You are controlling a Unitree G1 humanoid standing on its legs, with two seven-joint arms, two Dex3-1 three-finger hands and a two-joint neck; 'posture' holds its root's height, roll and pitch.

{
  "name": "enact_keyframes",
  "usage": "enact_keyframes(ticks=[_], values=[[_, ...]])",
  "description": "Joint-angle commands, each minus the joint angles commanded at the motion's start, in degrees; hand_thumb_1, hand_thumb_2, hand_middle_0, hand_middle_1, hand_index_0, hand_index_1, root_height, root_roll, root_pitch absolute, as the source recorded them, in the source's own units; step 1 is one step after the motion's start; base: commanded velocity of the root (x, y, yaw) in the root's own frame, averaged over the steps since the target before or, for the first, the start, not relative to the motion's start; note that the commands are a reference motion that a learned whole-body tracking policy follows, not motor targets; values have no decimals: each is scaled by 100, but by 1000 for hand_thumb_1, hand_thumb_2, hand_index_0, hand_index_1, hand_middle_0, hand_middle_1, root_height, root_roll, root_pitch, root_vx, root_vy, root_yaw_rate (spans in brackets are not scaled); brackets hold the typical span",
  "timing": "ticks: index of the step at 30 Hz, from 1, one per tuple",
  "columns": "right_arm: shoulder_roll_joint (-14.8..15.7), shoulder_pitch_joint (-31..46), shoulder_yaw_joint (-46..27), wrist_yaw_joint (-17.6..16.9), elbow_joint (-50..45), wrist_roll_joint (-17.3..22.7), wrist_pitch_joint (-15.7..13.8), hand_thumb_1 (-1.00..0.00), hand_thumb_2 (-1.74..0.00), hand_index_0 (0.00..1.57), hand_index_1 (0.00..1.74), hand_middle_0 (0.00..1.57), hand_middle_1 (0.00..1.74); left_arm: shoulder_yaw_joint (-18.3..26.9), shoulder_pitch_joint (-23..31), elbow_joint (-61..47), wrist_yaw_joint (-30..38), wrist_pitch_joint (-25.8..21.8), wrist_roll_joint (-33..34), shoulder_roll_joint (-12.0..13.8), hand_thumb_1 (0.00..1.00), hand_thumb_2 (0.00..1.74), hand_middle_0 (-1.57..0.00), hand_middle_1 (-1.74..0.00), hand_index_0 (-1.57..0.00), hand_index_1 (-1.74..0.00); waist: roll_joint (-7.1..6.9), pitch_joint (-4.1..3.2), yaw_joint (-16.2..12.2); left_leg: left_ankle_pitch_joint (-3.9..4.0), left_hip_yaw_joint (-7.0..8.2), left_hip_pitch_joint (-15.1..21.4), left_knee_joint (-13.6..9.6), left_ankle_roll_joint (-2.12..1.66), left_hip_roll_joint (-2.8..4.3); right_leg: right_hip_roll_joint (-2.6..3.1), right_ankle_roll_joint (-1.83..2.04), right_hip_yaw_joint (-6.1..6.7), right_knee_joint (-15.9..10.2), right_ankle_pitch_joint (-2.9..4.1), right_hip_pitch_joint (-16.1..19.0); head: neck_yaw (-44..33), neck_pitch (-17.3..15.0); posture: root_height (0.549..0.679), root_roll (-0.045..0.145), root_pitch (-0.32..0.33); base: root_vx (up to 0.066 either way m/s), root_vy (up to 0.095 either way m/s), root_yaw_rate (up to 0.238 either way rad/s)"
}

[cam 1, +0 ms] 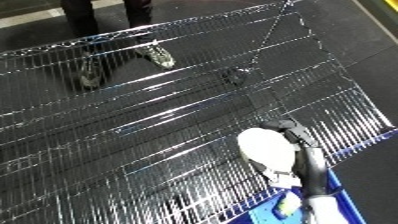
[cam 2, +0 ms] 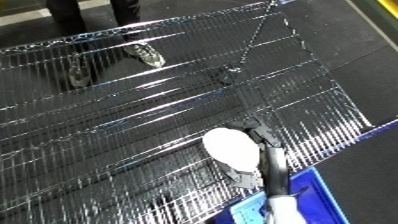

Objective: Pick up the object and place it into the box

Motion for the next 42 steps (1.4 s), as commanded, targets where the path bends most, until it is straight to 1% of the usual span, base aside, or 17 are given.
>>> enact_keyframes(ticks=[4, 6, 10, 13, 17, 21, 25, 28, 31, 36, 40, 42], values=[[-65, 353, -263, -115, -150, 114, -58, -750, -1305, 1178, 1305, 1178, 1305, 18, 82, 39, -56, -85, -21, -80, 1000, 1740, -1570, -1740, -1570, -1740, 63, 0, -185, 6, 121, 195, -99, -24, 40, -20, -2, 80, -111, 4, 122, 338, -28, 657, 59, 19, -45, 79, -206], [-87, 549, -406, -122, -181, 280, -111, -750, -1305, 1178, 1305, 1178, 1305, 21, 127, 70, -83, -128, -45, -124, 1000, 1740, -1570, -1740, -1570, -1740, 108, 0, -289, 2, 184, 310, -145, -34, 61, -36, -2, 127, -149, -3, 188, 523, -84, 658, 62, 12, -13, 103, -211], [-87, 998, -761, -50, -110, 864, -378, -750, -1305, 1178, 1305, 1178, 1305, 35, 222, 157, -160, -234, -99, -213, 1000, 1740, -1570, -1740, -1570, -1740, 205, 0, -503, -17, 315, 560, -234, -54, 108, -83, 3, 214, -237, -21, 344, 841, -222, 659, 69, -3, 5, 105, -200], [-37, 1282, -1020, 18, 40, 1287, -635, -750, -1305, 1178, 1305, 1178, 1305, 37, 264, 220, -210, -305, -129, -263, 1000, 1740, -1570, -1740, -1570, -1740, 277, 0, -638, -37, 394, 700, -272, -64, 131, -102, 6, 262, -286, -29, 432, 994, -263, 660, 73, -12, 4, 73, -141], [6, 1527, -1268, 37, 242, 1635, -872, -750, -1305, 1178, 1305, 1178, 1305, 20, 287, 268, -237, -355, -152, -292, 1000, 1740, -1570, -1740, -1570, -1740, 356, 0, -755, -55, 457, 832, -319, -67, 138, -116, 14, 302, -341, -28, 511, 1112, -304, 661, 77, -20, -3, 31, -80], [6, 1643, -1462, 97, 509, 1991, -1054, -750, -1305, 1178, 1305, 1178, 1305, -10, 278, 335, -250, -412, -182, -313, 1000, 1740, -1570, -1740, -1570, -1740, 446, -1, -857, -42, 502, 940, -399, -76, 121, -132, 25, 329, -434, -6, 566, 1210, -287, 662, 81, -22, -18, 13, -68], [-29, 1652, -1542, 140, 703, 2117, -1151, -750, -1305, 1178, 1305, 1178, 1305, -67, 232, 367, -219, -448, -220, -339, 1000, 1740, -1570, -1740, -1570, -1740, 525, 0, -918, -13, 521, 967, -437, -95, 103, -126, 15, 355, -471, -3, 567, 1249, -294, 663, 87, -21, -33, 9, -49], [-66, 1617, -1544, 174, 782, 2159, -1154, -600, -1044, 942, 1044, 942, 1044, -100, 204, 383, -208, -462, -243, -355, 1000, 1740, -1570, -1740, -1570, -1740, 567, -1, -933, 13, 514, 983, -471, -108, 93, -117, 5, 364, -495, -1, 567, 1272, -295, 663, 89, -20, -29, -1, -32], [-90, 1569, -1524, 229, 840, 2202, -1169, -450, -783, 706, 783, 706, 783, -139, 172, 414, -199, -486, -242, -387, 1000, 1740, -1570, -1740, -1570, -1740, 600, -5, -938, 55, 505, 1006, -529, -122, 89, -113, 2, 370, -537, 14, 573, 1291, -301, 664, 91, -19, -28, -4, -15], [-100, 1510, -1508, 283, 860, 2194, -1160, -200, -348, 314, 348, 314, 348, -154, 142, 442, -183, -511, -254, -431, 1000, 1740, -1570, -1740, -1570, -1740, 648, -24, -939, 149, 502, 1047, -630, -158, 94, -120, 9, 370, -629, 56, 592, 1270, -305, 665, 92, -16, -24, -2, -16], [-83, 1494, -1498, 336, 825, 2150, -1104, 0, 0, 0, 0, 0, 0, -155, 130, 463, -164, -515, -278, -466, 1000, 1740, -1570, -1740, -1570, -1740, 662, -51, -942, 201, 504, 1057, -660, -184, 113, -125, 13, 370, -676, 76, 604, 1221, -374, 665, 92, -15, -10, 10, -22], [-69, 1497, -1496, 357, 817, 2140, -1072, 0, 0, 0, 0, 0, 0, -157, 123, 486, -164, -519, -283, -485, 1000, 1740, -1570, -1740, -1570, -1740, 662, -64, -942, 223, 503, 1060, -663, -194, 125, -124, 10, 371, -688, 84, 613, 1200, -407, 666, 92, -15, 0, 8, 0]])
